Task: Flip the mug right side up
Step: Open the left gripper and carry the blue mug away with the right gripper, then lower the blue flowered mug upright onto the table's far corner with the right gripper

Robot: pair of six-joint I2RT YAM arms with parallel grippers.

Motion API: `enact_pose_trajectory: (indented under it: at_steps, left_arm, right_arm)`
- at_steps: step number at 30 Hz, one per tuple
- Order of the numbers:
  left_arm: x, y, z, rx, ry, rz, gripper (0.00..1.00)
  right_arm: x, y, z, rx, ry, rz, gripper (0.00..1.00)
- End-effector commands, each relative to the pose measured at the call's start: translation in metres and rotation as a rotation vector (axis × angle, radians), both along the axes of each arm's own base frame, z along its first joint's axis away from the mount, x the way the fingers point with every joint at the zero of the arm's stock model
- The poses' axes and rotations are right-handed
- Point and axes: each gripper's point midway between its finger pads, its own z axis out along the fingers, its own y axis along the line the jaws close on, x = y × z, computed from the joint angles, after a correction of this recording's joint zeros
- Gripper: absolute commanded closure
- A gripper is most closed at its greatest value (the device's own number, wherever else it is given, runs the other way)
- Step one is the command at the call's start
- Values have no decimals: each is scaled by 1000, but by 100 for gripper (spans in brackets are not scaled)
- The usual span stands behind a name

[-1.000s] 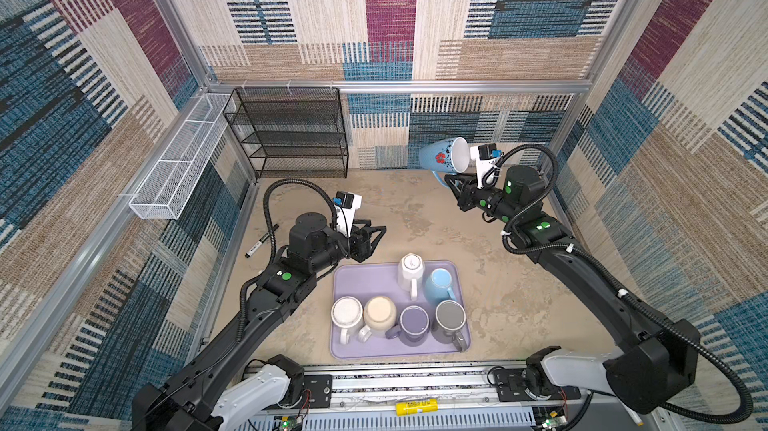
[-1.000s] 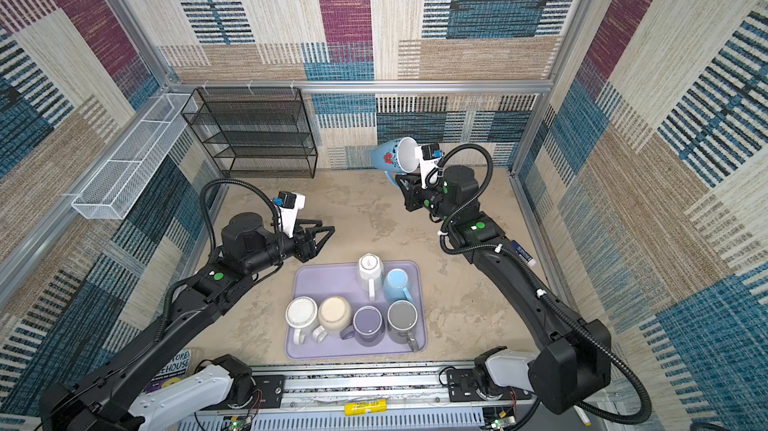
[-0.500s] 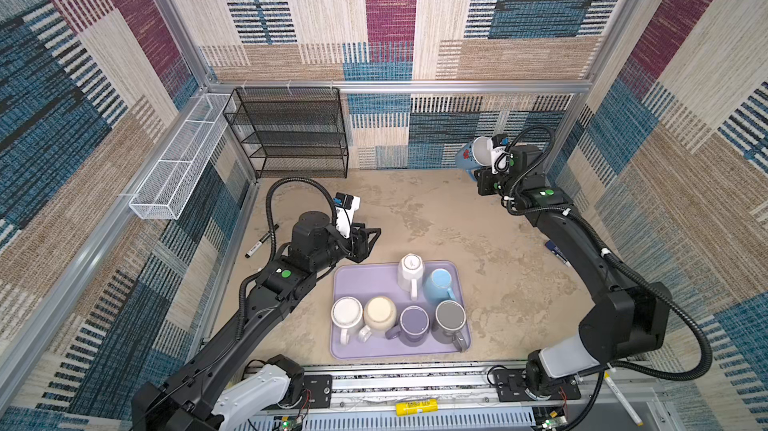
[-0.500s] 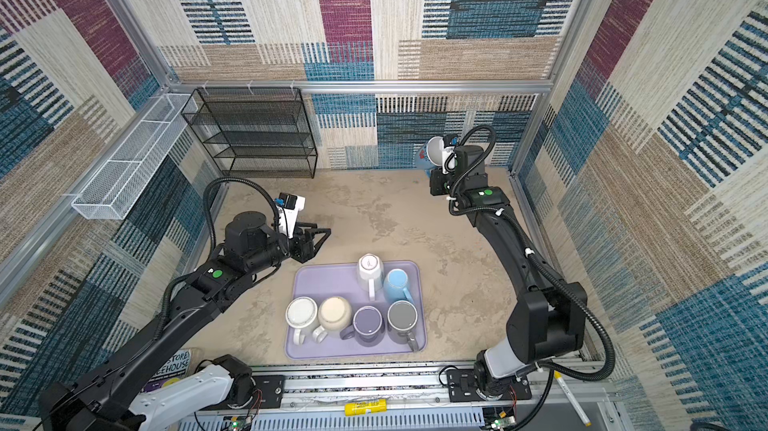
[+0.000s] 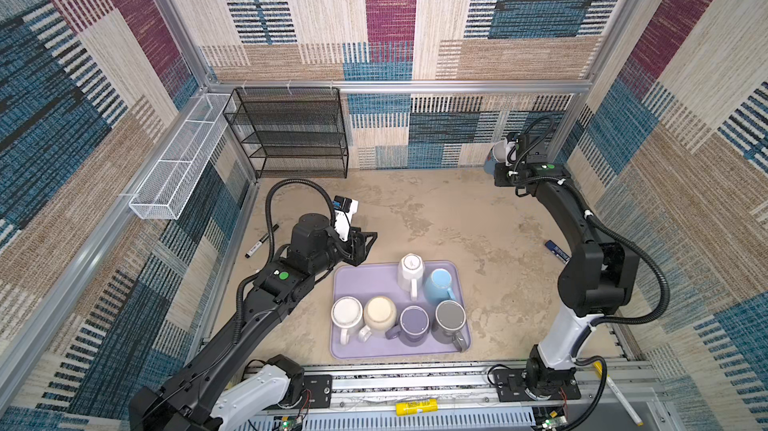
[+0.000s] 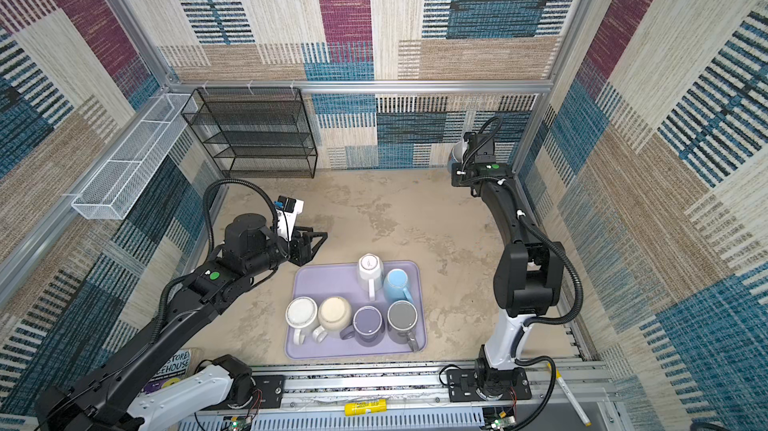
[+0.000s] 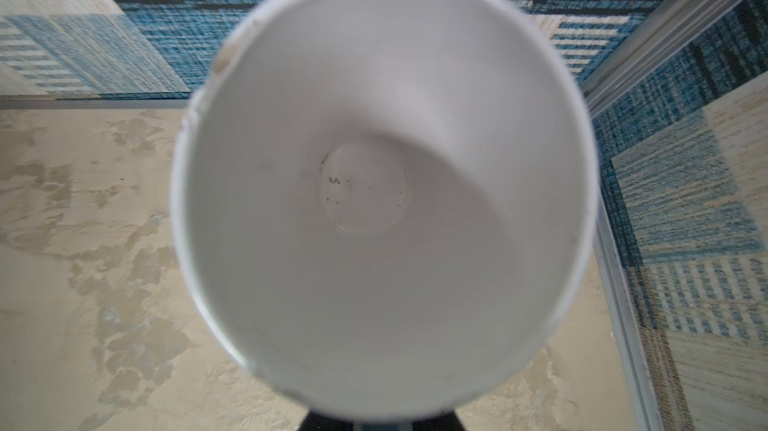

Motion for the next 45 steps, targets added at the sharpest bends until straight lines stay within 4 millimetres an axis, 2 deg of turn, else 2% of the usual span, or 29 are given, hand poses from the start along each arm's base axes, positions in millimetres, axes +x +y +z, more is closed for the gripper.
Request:
enact_pose_trajectory:
  at_steps: [1, 9, 16, 34, 45]
  left_arm:
    - [-1, 2, 2, 17, -16, 0, 47]
    - [-2, 2, 0, 19, -8, -3, 47]
    - [-2, -1, -1, 20, 1, -17, 47]
    - [-6, -4, -3, 13, -6, -42, 47]
    - [-7, -7, -2, 10, -7, -54, 47]
  right_arm:
    - [10, -17, -8, -66, 42, -24, 100]
    - [38, -43, -42, -102, 144, -48, 100]
    - [47, -56, -69, -99, 209, -68, 100]
    - [33, -49, -117, -51, 325, -39, 100]
    - [30, -49, -123, -51, 319, -45, 100]
